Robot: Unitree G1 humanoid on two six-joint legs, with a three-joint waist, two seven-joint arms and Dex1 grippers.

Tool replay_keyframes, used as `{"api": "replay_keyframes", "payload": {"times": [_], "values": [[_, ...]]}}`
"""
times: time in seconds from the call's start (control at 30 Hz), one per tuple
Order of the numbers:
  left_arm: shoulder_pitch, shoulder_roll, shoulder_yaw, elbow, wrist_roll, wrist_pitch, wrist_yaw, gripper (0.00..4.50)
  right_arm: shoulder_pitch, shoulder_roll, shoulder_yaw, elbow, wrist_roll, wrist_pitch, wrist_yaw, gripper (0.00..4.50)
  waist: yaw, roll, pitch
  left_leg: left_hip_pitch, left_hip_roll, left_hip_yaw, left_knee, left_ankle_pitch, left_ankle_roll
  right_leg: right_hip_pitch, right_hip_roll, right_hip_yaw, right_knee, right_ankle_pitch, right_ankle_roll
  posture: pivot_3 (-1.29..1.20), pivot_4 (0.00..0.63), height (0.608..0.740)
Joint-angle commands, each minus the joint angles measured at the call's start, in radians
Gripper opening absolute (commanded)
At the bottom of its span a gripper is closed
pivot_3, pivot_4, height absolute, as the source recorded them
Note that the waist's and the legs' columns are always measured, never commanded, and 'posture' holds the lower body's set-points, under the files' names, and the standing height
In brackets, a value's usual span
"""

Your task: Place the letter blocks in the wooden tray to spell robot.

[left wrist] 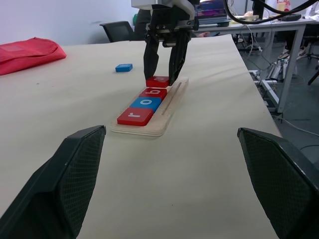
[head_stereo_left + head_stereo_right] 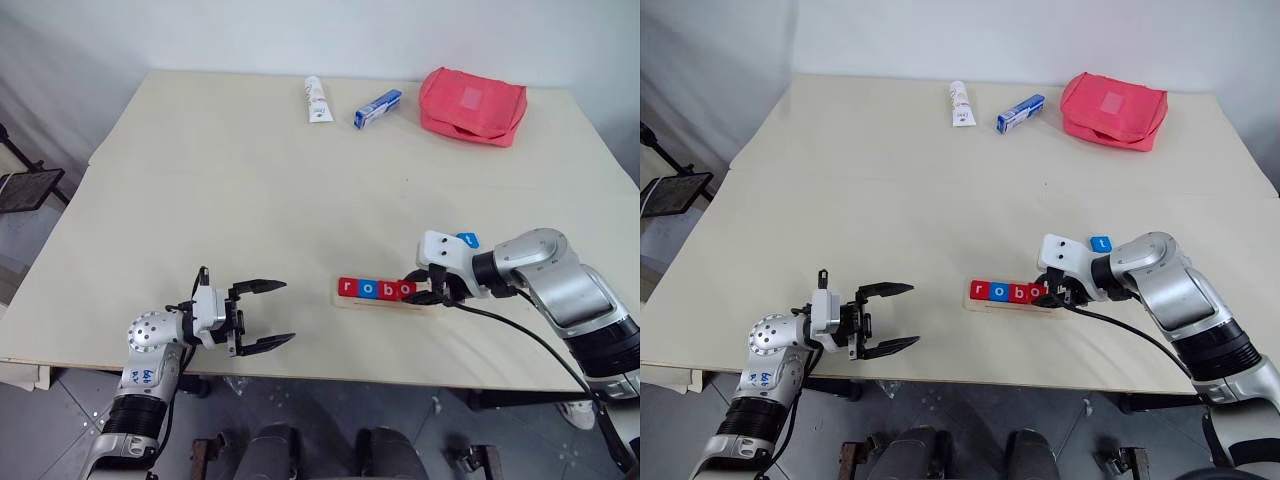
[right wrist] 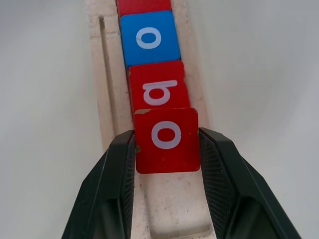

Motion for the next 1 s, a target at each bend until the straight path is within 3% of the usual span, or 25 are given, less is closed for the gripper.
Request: {"api": "replay_keyframes", "payload": {"times": [0.03,0.33,0.37,0.6,0.87,1.0], "values": [[0.002,-0.002,0.004,-0.013,-0.001,-0.015,0.004,4.5,-0.012,-0.023,-0.02,-0.013,-0.002,-0.02,0.016,1.45,0.0,0.0,0.0,0.0,0.0,0.0,0.0,0.0,0.0,0.0,0.0,0.0,0.0,0.0,0.0,0.0,0.15,0.74],[-0.011,-0.003,0.005,-0.004,0.002,-0.018,0.005,4.5,-0.019,-0.017,-0.013,0.004,-0.017,-0.038,0.022,1.45,0.0,0.0,0.0,0.0,0.0,0.0,0.0,0.0,0.0,0.0,0.0,0.0,0.0,0.0,0.0,0.0,0.15,0.74],[-0.011,-0.003,0.005,-0.004,0.002,-0.018,0.005,4.5,-0.019,-0.015,-0.013,0.007,-0.017,-0.042,0.022,2.18,0.0,0.0,0.0,0.0,0.0,0.0,0.0,0.0,0.0,0.0,0.0,0.0,0.0,0.0,0.0,0.0,0.15,0.74],[-0.014,-0.005,0.005,-0.003,0.003,-0.019,0.008,4.5,-0.022,-0.013,-0.021,-0.001,-0.009,-0.044,0.025,4.47,0.0,0.0,0.0,0.0,0.0,0.0,0.0,0.0,0.0,0.0,0.0,0.0,0.0,0.0,0.0,0.0,0.15,0.74],[-0.027,-0.009,0.003,0.013,0.004,-0.022,0.007,4.5,0.044,-0.059,-0.101,-0.069,0.043,0.016,0.014,4.47,0.003,0.0,0.0,0.0,0.0,-0.001,0.0,0.0,0.0,0.0,0.0,-0.001,0.0,0.0,0.0,0.0,0.15,0.74],[-0.042,-0.013,-0.002,0.027,0.005,-0.026,0.004,4.5,0.088,-0.084,-0.127,-0.081,0.052,0.017,0.006,3.24,0.003,0.0,0.0,0.0,0.0,-0.001,0.0,0.0,0.0,0.0,-0.001,-0.001,0.0,0.0,0.0,0.0,0.15,0.74]]}}
